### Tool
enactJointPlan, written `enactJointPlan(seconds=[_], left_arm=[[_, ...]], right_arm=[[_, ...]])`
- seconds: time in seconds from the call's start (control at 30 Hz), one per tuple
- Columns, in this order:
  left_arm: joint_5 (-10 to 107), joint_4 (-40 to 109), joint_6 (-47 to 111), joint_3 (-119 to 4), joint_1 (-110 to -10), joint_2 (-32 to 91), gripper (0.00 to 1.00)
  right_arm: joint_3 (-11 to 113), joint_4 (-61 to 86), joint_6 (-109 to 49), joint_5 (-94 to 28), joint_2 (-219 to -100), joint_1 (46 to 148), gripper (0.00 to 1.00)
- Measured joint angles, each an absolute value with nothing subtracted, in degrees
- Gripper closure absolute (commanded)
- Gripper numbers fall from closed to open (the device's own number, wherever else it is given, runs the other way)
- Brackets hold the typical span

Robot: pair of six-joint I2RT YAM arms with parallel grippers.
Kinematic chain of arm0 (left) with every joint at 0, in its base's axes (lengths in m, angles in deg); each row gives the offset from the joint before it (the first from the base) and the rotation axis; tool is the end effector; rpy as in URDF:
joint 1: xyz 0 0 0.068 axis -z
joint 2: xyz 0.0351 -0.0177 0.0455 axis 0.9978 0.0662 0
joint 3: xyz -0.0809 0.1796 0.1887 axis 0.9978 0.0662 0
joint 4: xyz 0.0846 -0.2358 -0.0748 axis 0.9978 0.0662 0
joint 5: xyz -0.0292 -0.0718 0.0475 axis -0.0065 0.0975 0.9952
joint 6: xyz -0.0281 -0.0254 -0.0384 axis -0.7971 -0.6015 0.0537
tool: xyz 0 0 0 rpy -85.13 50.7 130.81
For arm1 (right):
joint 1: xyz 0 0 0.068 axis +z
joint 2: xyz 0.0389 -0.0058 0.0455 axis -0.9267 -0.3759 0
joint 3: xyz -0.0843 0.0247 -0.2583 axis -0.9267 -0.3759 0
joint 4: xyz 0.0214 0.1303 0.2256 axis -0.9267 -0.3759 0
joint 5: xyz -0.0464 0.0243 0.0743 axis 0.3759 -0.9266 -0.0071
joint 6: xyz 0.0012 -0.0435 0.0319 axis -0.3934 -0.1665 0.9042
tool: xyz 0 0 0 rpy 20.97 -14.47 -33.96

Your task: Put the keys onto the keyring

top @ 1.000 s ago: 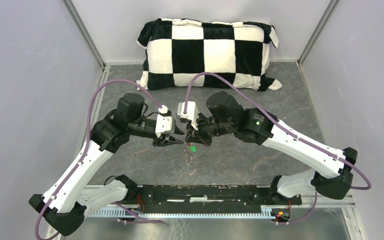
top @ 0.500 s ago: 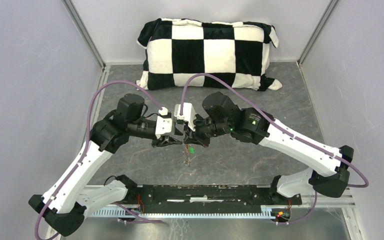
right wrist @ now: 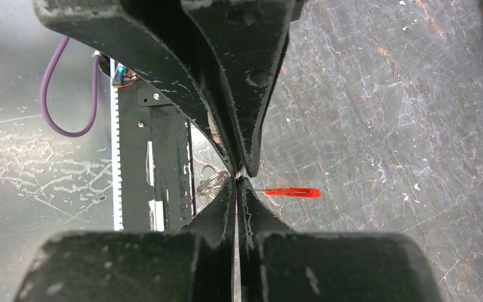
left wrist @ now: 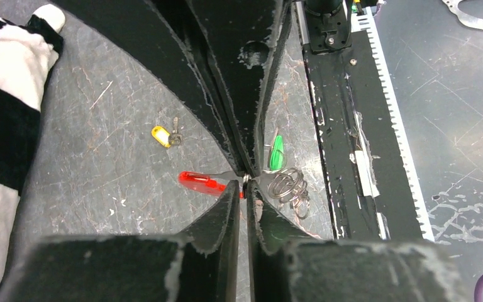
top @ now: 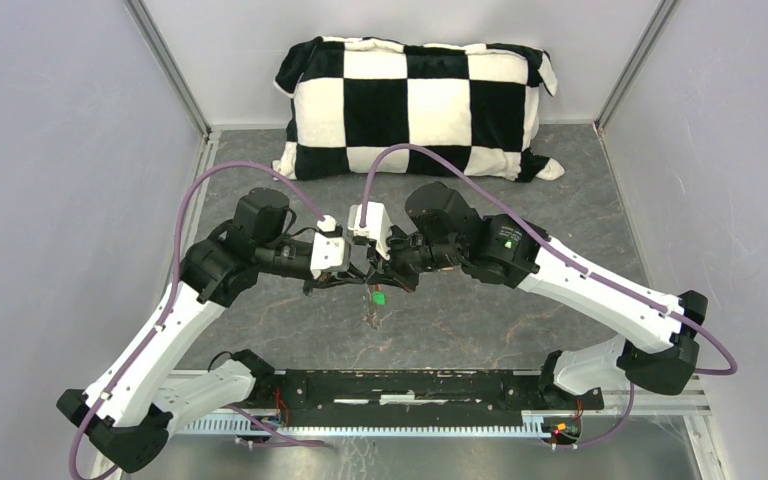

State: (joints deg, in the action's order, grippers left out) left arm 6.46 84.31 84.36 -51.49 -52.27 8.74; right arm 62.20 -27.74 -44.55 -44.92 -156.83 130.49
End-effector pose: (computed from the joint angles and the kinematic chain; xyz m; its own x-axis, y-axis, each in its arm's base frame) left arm 0.1276 -0.1189 0.3797 0.1963 0.3690 -0.9085 0.9805 -0.0726 0.1824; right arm 0.1244 0.2655 0.4083 -0.1159 -0.5009 -0.8577 -0.9910 0.1162 0.0660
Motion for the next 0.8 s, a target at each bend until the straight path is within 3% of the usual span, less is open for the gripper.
enactJointPlan(seconds=[0.13, 0.4, 0.8], left_arm=[[5.69, 84.55, 84.55, -51.49, -52.27, 8.74, 0.98], [4.99, 80.96, 82.48, -48.8, -52.34, 7.14, 0.98], [5.52, 49.34, 57.45, -38.84, -52.34, -2.85, 0.98]], right_arm=[[62.18, -27.26, -44.03, -44.99, -156.83, 130.4, 0.98], [56.39, -18.43, -39.0, -44.44, -152.94, 129.74, 0.53], [35.93, 4.02, -21.82, -45.95, -132.73, 119.16, 0.42]])
